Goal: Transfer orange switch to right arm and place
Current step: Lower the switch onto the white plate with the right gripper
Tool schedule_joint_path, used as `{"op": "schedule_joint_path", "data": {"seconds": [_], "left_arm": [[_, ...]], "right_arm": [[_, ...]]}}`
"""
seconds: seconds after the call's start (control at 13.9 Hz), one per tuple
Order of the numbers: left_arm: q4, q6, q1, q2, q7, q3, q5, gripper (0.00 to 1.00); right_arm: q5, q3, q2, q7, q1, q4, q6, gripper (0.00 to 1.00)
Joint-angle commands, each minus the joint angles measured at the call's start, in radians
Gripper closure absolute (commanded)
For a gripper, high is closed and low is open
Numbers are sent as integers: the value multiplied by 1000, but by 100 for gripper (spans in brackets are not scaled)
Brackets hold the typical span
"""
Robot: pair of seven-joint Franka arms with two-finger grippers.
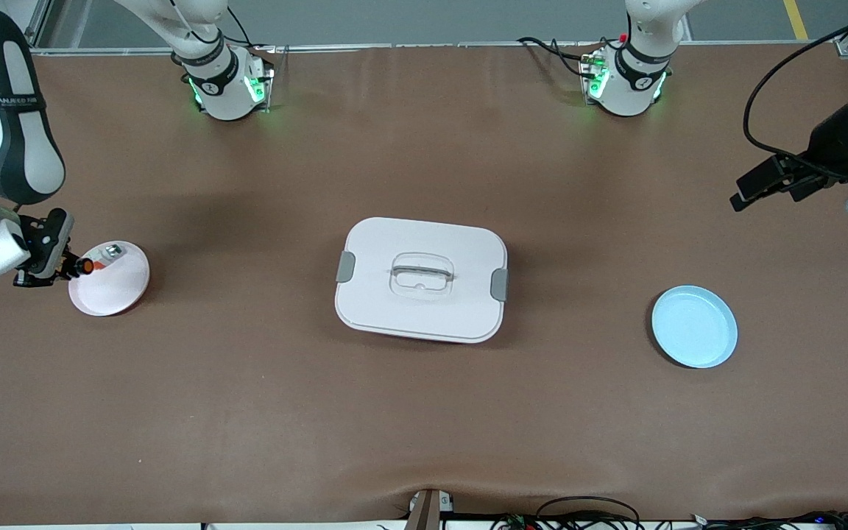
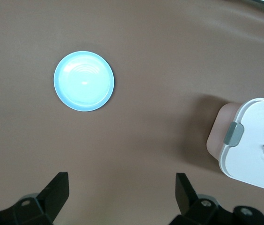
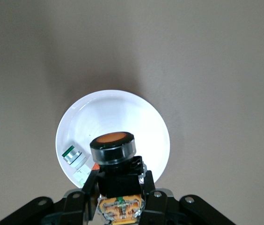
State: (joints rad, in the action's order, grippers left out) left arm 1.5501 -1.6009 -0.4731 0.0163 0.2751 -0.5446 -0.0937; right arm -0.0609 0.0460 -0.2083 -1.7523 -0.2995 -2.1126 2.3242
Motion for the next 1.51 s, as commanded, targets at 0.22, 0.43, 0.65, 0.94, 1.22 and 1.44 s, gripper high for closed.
{"op": "schedule_joint_path", "data": {"seconds": [0.22,0.43,0.65,0.94,1.22,1.44], "left_arm": [[-39,21,53,14,-33,-3,98,0],[-39,29,100,11,-31,23,106,0],[-41,39,288,8,-34,219,109,0],[-41,42,435,8,-43,392,103,0],[-41,42,450,7,-42,396,108,0],[-41,44,468,7,-40,408,109,0]], "right_arm": [[-19,-18,-85,-65,-32,-1,81,100],[-19,-18,-118,-73,-33,-1,106,100],[-19,-18,-154,-73,-36,-1,148,100],[-19,-18,-195,-73,-47,-3,198,100],[-19,-18,-243,-73,-61,-3,256,100],[-19,-18,-260,-73,-61,-3,274,100]]}}
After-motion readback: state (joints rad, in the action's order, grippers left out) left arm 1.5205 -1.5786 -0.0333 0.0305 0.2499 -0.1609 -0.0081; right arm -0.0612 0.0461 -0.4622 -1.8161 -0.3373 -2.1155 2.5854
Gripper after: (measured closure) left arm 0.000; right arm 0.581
